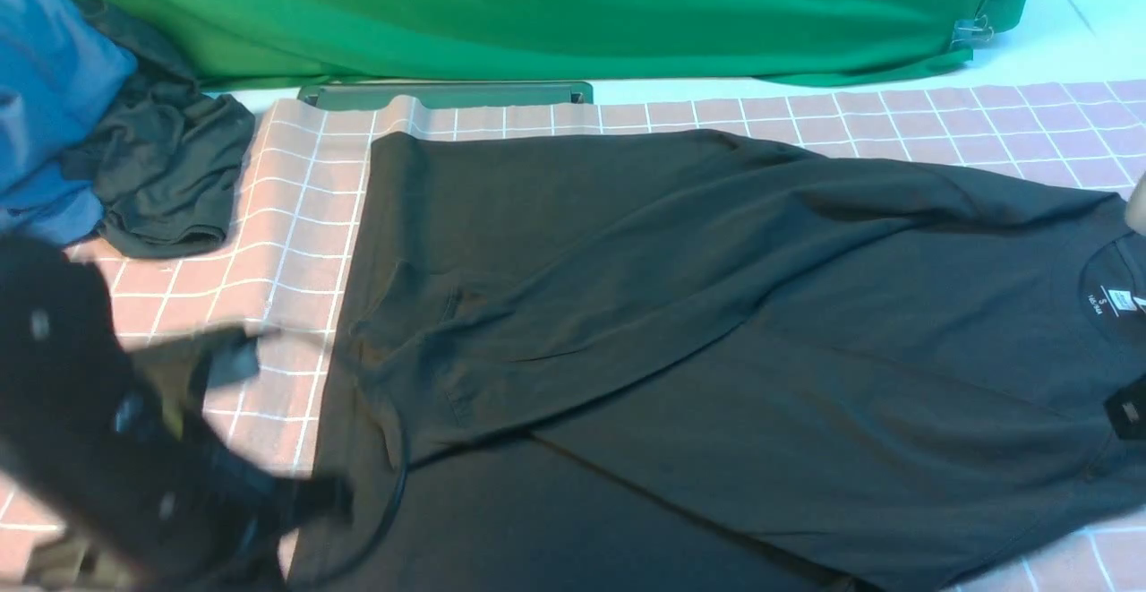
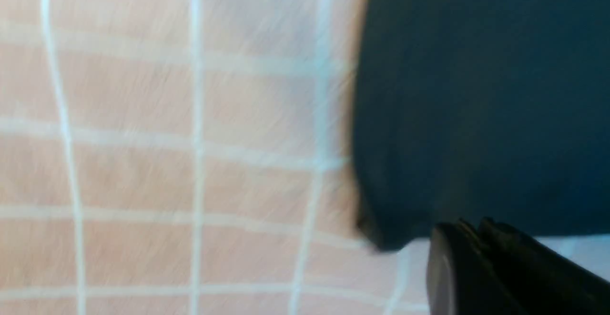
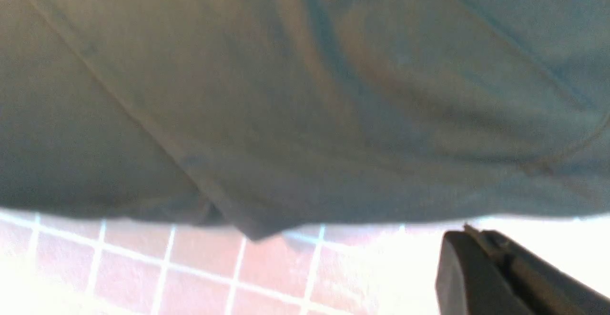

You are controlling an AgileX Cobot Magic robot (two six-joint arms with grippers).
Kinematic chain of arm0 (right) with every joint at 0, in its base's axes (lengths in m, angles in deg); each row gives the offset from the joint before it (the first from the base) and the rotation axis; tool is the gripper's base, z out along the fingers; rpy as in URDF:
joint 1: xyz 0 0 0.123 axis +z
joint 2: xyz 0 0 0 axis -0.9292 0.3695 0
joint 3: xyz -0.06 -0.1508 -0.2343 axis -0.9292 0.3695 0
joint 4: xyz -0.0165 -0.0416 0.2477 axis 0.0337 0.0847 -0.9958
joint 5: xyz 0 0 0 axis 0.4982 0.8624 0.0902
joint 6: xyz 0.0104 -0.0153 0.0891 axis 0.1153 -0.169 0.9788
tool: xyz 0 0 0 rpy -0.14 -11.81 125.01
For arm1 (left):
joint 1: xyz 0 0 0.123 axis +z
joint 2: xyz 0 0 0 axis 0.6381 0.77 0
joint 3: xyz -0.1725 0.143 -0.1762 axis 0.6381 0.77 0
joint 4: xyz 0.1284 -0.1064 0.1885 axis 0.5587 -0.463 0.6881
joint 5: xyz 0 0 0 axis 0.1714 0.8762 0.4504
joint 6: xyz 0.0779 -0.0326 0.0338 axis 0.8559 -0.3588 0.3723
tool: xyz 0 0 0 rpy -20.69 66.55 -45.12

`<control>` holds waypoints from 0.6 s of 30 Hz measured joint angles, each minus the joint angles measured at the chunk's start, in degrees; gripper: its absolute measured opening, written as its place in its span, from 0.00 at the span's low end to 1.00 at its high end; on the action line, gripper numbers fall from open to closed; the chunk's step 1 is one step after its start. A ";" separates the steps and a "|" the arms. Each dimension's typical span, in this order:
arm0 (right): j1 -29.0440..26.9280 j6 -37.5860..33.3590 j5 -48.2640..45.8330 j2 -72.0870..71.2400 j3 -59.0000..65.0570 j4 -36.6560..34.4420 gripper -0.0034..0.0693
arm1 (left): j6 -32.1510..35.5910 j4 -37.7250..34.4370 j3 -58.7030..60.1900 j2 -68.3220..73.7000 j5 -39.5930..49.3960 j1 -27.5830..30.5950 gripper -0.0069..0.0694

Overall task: Fold a long-sleeved shirt over a pink coffee tablecloth.
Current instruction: 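Grasp the near edge of the shirt at its hem and shoulder corners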

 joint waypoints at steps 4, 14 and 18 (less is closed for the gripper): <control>0.00 -0.05 2.26 0.00 -0.12 -1.81 0.10 | 1.21 0.00 4.96 -0.05 -2.61 0.00 0.41; 0.00 -0.24 3.56 0.00 -0.18 -2.72 0.10 | 9.03 -1.32 9.20 3.02 -12.57 0.00 0.67; 0.00 -0.46 3.56 0.00 -0.18 -2.85 0.10 | 10.14 -1.64 9.20 6.93 -13.12 0.00 0.60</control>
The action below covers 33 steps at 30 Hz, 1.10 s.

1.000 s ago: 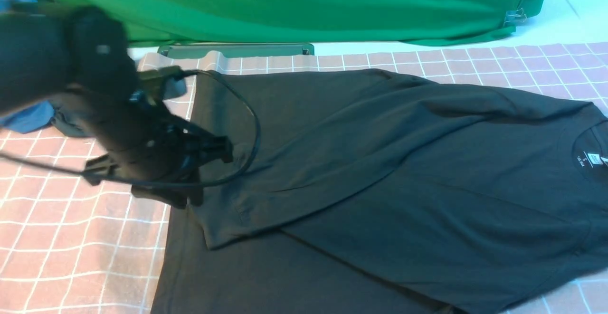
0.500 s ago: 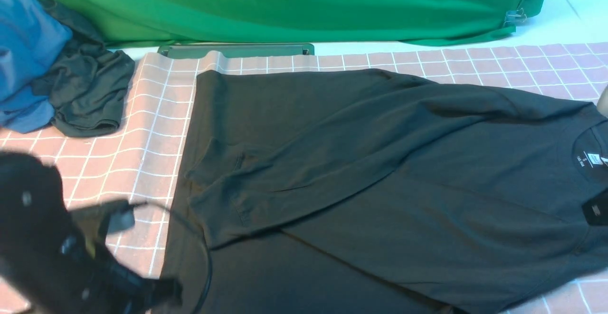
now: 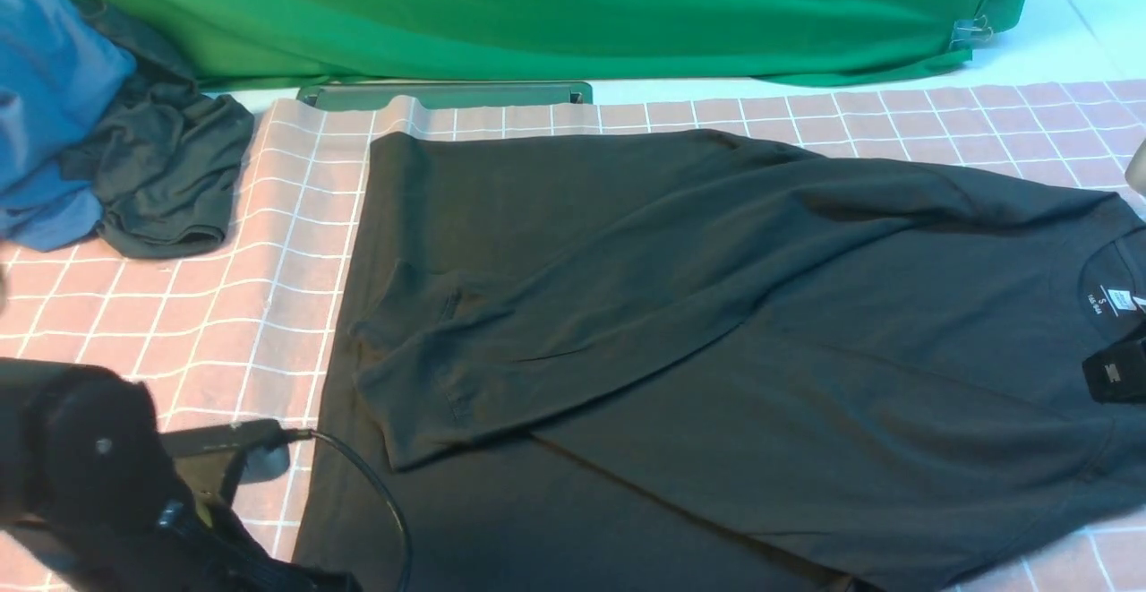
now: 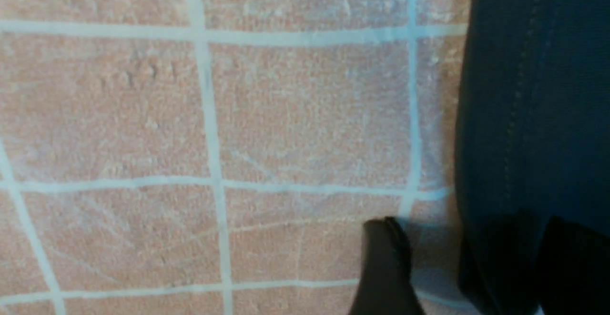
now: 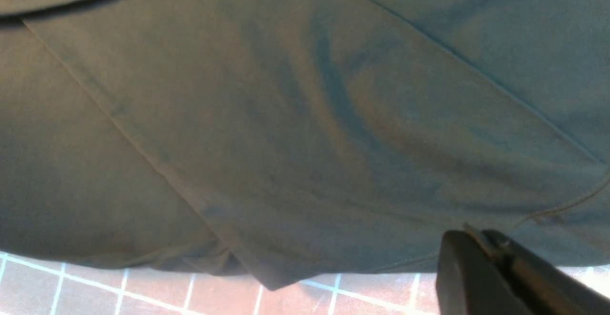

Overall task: Fold a long-sleeved shirt over a pink coffee tablecloth.
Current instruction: 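Grasp the near edge of the shirt at its hem and shoulder corners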

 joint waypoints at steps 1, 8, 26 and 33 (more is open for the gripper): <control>0.00 -0.05 0.00 0.00 0.00 -0.05 0.10 | 0.12 -0.06 0.00 0.68 -0.06 0.00 0.56; 0.00 -0.74 -1.19 0.00 0.00 -0.53 0.11 | 1.60 0.06 -2.28 5.12 3.69 0.00 0.18; 0.00 11.39 -8.43 6.78 1.68 15.97 0.27 | -7.75 7.49 -4.53 -12.92 15.07 0.00 0.11; 0.00 10.81 -3.29 16.36 3.44 12.73 0.59 | -8.20 8.10 -4.53 -13.19 14.55 0.00 0.11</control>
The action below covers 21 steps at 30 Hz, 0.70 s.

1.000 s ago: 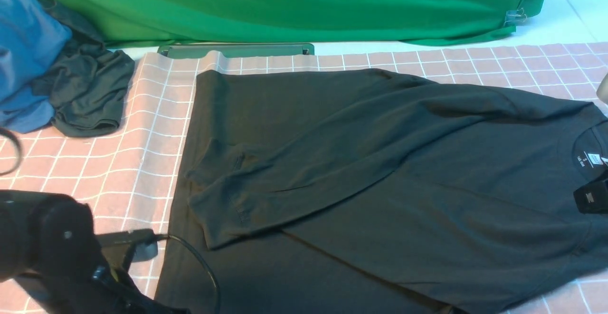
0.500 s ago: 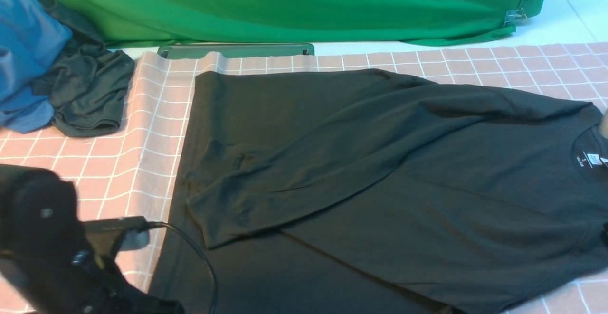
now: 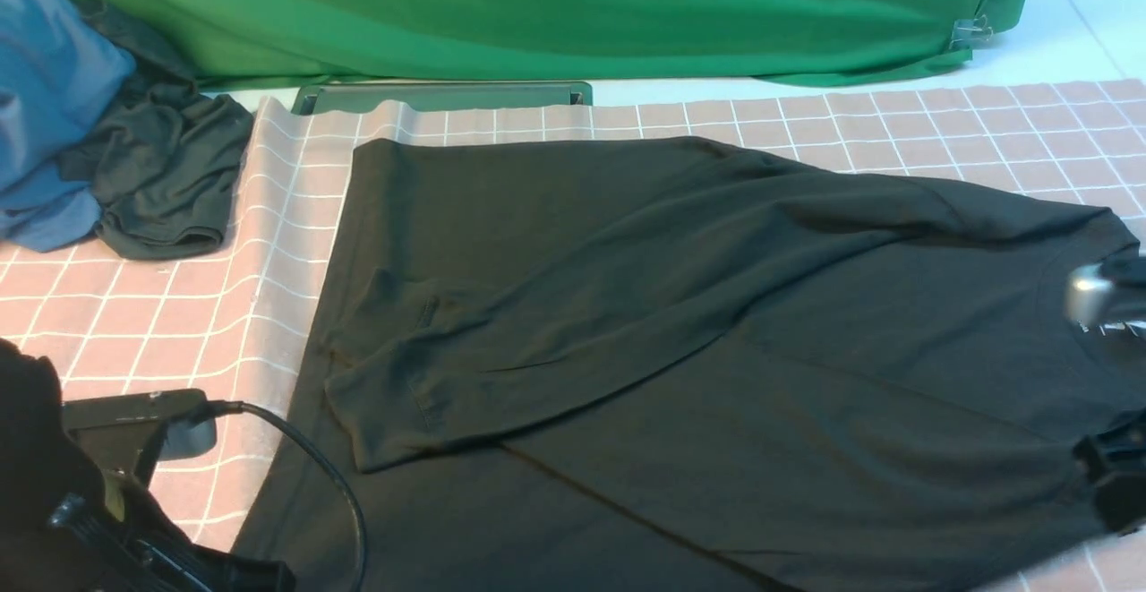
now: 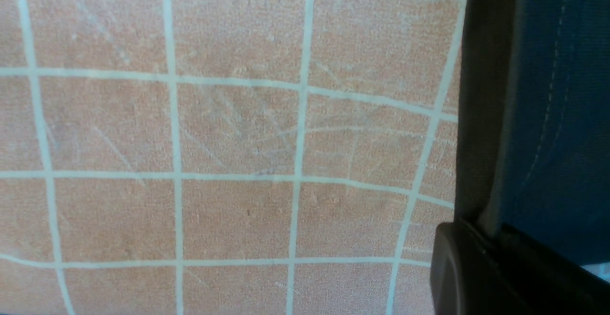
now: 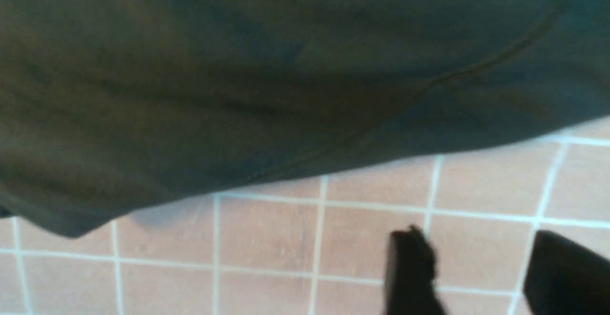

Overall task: Fold a long-sleeved shirt over a pink coffee tablecloth.
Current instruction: 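Grasp the near edge of the shirt at its hem and shoulder corners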

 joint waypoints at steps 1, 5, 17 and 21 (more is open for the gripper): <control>0.00 -0.12 0.91 1.52 0.06 -0.05 0.63 | 0.01 0.00 0.00 0.00 -0.21 0.00 0.11; 0.00 -0.38 3.67 5.79 0.06 -0.13 0.72 | -0.14 0.07 0.00 0.00 -0.93 0.00 0.11; 0.00 -0.86 10.38 16.07 -0.35 -0.20 0.75 | -0.37 0.21 0.00 0.00 -2.90 0.00 0.11; 0.50 -1.45 10.19 16.35 -0.68 0.58 0.58 | -0.37 0.21 0.00 0.00 -2.90 0.00 0.11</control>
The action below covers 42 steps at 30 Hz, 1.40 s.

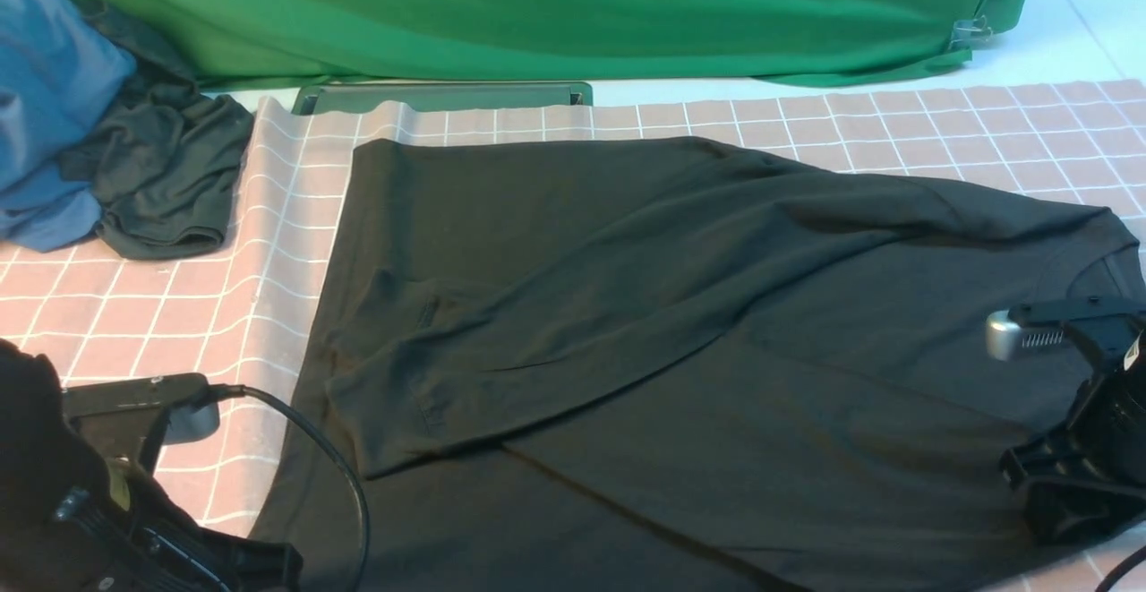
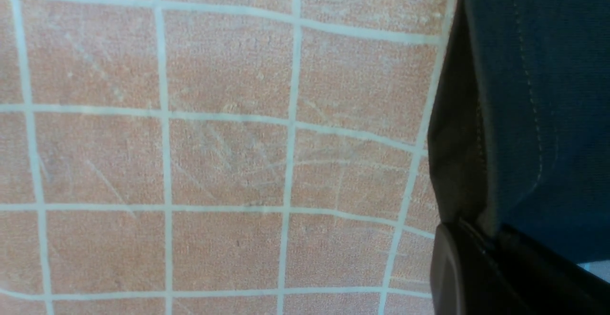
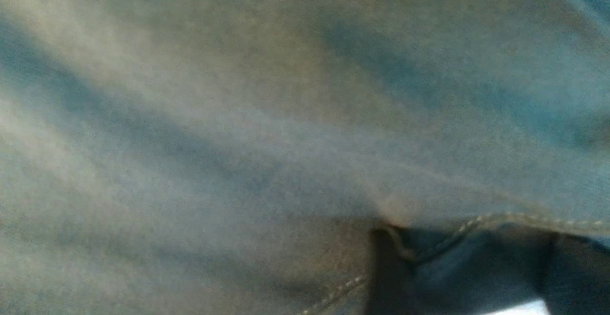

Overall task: Fold a long-sleeved shirt over a pink coffee tablecloth.
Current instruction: 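Grasp the near edge of the shirt at its hem and shoulder corners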

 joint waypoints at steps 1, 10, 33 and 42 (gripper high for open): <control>0.28 -0.50 -0.14 0.00 -0.05 -0.36 0.36 | 0.00 0.00 0.00 0.00 -0.04 0.00 0.11; 0.64 -2.51 -2.18 -1.34 0.17 -0.39 0.12 | 0.00 0.25 0.00 0.00 -0.07 0.00 0.11; 0.64 -0.93 -16.49 -10.36 0.53 3.06 0.20 | 0.00 -1.23 0.00 0.00 3.76 0.00 0.11; 0.64 0.07 -15.59 -10.36 0.53 4.01 0.55 | 0.00 -1.73 0.00 0.00 5.34 0.00 0.18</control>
